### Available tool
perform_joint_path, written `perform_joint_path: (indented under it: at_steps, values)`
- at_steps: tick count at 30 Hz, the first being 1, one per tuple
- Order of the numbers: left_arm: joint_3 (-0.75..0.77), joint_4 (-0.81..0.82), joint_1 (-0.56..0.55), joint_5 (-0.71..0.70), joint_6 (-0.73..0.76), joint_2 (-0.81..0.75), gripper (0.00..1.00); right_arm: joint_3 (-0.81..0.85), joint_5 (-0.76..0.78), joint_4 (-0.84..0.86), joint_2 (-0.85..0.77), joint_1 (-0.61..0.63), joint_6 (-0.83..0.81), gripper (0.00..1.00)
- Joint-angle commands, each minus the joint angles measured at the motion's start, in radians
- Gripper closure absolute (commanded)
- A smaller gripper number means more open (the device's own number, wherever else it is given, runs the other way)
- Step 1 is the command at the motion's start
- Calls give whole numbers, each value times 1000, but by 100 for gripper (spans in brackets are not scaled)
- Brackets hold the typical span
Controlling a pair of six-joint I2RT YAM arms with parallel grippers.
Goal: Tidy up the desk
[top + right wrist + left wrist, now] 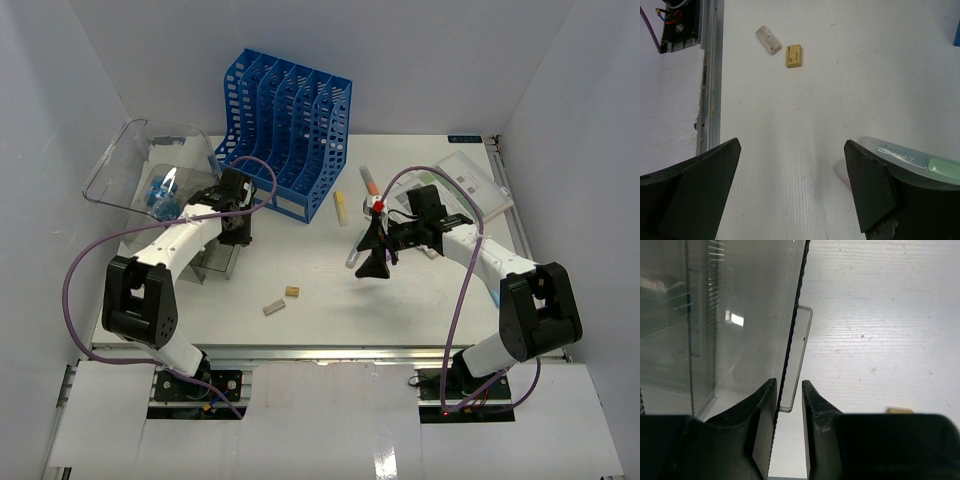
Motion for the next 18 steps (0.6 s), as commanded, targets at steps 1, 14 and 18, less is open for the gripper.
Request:
perform_joint_path:
  at_steps: [1, 14, 18]
  values:
    - [6, 17, -2, 64, -11, -76, 53, 21, -16, -11, 15, -6, -12, 9]
    - [34, 145, -10, 381, -142, -313, 13, 24, 40, -33, 0, -6, -52, 9]
    - [-200, 266, -68, 491, -260, -466, 9, 23, 58, -37, -5, -6, -60, 9]
